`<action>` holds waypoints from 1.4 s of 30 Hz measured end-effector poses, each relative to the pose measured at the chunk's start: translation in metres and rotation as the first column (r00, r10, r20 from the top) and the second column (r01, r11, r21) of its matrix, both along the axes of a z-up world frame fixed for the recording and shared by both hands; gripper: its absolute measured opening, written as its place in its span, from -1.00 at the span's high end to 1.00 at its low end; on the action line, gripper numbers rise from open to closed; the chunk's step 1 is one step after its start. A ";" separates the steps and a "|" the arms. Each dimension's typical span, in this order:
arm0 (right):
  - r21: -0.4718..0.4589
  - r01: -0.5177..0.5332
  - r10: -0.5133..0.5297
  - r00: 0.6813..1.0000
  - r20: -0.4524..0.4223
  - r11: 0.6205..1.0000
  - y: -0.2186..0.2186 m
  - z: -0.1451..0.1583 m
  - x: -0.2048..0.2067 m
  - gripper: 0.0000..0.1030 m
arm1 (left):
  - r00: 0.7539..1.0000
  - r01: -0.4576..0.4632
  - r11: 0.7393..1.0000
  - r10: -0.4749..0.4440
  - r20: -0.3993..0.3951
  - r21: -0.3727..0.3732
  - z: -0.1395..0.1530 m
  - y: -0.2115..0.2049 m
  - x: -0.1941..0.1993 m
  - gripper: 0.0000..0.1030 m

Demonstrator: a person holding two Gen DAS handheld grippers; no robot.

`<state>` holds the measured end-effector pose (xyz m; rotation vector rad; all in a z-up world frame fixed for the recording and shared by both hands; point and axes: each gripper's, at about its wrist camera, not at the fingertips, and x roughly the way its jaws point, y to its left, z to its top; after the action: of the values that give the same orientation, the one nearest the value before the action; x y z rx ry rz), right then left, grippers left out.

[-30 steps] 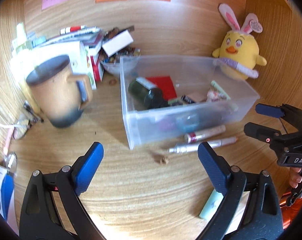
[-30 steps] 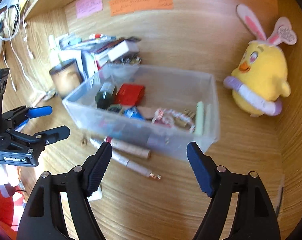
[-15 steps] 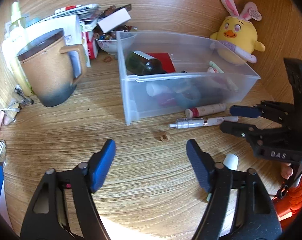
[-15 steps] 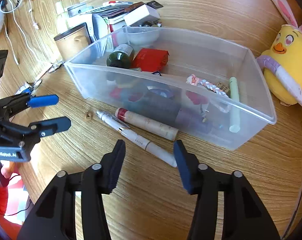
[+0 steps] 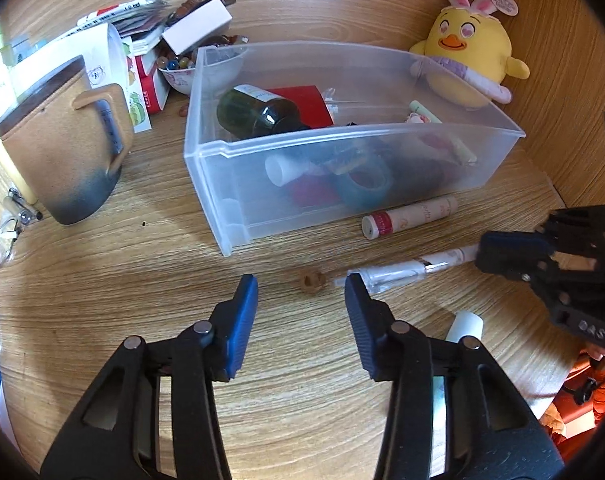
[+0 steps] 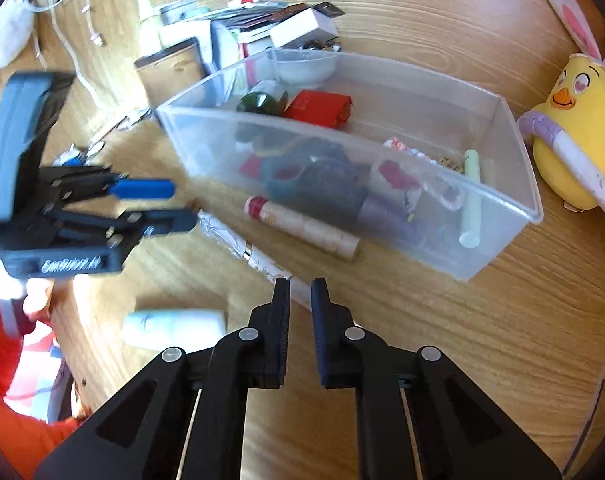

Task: Organize objects
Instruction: 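Withdraw both tools from the box toward the items on the table, then grasp the small brown bead with the left tool while the right tool grasps the white-and-pink pen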

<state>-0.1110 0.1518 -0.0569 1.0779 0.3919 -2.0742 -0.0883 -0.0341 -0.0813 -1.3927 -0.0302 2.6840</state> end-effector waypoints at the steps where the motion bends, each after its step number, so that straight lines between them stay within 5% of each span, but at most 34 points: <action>1: 0.012 0.000 0.000 1.000 -0.011 1.000 0.000 0.000 0.003 0.82 | 1.000 0.000 1.000 0.000 0.006 0.001 -0.001 0.001 -0.002 0.20; 4: 0.002 -0.006 0.006 0.999 -0.047 1.000 0.002 0.007 0.009 0.79 | 1.000 -0.005 1.000 0.005 0.000 -0.002 -0.002 0.002 -0.004 0.23; 8: -0.022 -0.029 0.028 0.998 -0.064 0.999 -0.003 0.013 0.008 0.48 | 1.000 -0.003 1.000 0.003 -0.006 -0.001 -0.002 0.003 -0.008 0.40; 14: 0.022 -0.069 0.070 0.997 -0.040 0.997 -0.025 0.000 0.001 0.44 | 1.000 -0.013 1.000 0.012 -0.019 -0.017 -0.002 0.002 -0.006 0.76; 21: 0.028 -0.084 0.084 0.996 0.009 0.996 -0.038 -0.010 -0.008 0.46 | 0.998 -0.047 0.999 0.047 -0.029 0.015 0.001 -0.008 0.001 0.76; 26: -0.008 -0.067 0.067 0.997 0.035 0.998 -0.029 -0.008 -0.008 0.72 | 0.996 -0.064 0.997 0.066 -0.062 0.040 0.011 -0.014 0.013 0.76; 42: -0.048 -0.002 0.003 1.000 0.024 0.999 0.020 0.002 0.026 0.80 | 0.991 -0.019 0.998 0.027 -0.132 0.065 0.034 0.008 0.025 0.76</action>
<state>-0.0848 0.1721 -0.0551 1.0729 0.3293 -2.0561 -0.0628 -0.0260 -0.0472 -1.2001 -0.1195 2.7623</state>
